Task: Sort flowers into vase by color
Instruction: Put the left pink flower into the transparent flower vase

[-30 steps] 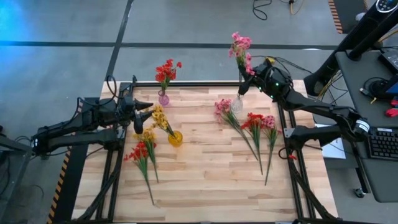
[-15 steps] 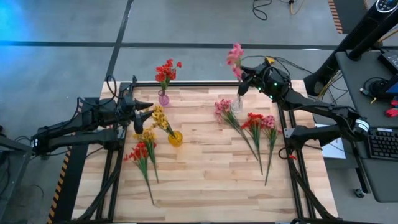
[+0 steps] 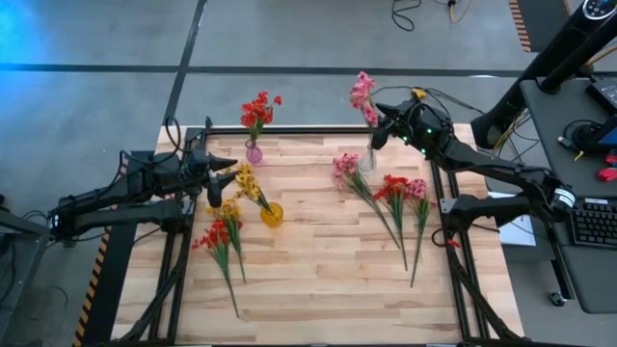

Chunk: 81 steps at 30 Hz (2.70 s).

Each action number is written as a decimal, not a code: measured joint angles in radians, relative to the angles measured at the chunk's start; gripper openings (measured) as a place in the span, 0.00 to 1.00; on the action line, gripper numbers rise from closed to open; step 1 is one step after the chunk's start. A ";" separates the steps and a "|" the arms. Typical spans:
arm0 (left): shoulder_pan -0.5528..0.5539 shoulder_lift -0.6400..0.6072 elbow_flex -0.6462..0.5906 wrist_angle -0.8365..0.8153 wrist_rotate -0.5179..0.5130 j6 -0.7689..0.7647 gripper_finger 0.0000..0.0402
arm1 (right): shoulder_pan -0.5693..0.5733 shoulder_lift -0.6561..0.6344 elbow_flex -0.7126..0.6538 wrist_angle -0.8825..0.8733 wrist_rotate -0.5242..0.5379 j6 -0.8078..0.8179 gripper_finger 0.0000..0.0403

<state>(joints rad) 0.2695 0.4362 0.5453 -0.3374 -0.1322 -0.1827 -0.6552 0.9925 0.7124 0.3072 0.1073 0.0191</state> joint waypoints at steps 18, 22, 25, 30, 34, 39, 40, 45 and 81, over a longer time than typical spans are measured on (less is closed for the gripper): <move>-0.001 0.001 0.000 -0.094 0.003 -0.156 0.43 | 0.001 -0.090 0.000 -0.212 0.049 0.055 0.48; -0.001 0.001 0.000 -0.115 -0.016 -0.163 0.43 | 0.001 -0.090 0.000 -0.227 0.051 0.067 0.51; -0.001 0.000 0.000 -0.115 -0.016 -0.163 0.43 | 0.001 -0.090 0.000 -0.241 0.050 0.093 0.54; -0.001 0.000 0.000 -0.115 -0.016 -0.163 0.43 | 0.001 -0.108 0.000 -0.316 0.052 0.125 0.60; -0.001 0.000 0.000 -0.115 -0.017 -0.163 0.43 | 0.001 -0.134 0.000 -0.377 0.052 0.146 0.63; -0.001 -0.001 0.000 -0.137 -0.017 -0.178 0.43 | 0.001 -0.171 0.000 -0.449 0.052 0.169 0.63; -0.001 -0.002 0.000 -0.156 -0.018 -0.188 0.43 | 0.001 -0.177 0.000 -0.464 0.052 0.174 0.62; -0.002 -0.014 0.000 -0.262 -0.019 -0.260 0.43 | 0.003 -0.188 0.000 -0.526 0.049 0.207 0.62; -0.002 0.011 0.348 -0.571 -0.199 -0.314 0.43 | 0.003 -0.214 0.000 -0.651 -0.008 0.263 0.59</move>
<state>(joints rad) 0.2676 0.4469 0.8935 -0.9081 -0.3315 -0.4963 -0.6517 0.7787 0.7128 -0.3438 0.0991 0.2821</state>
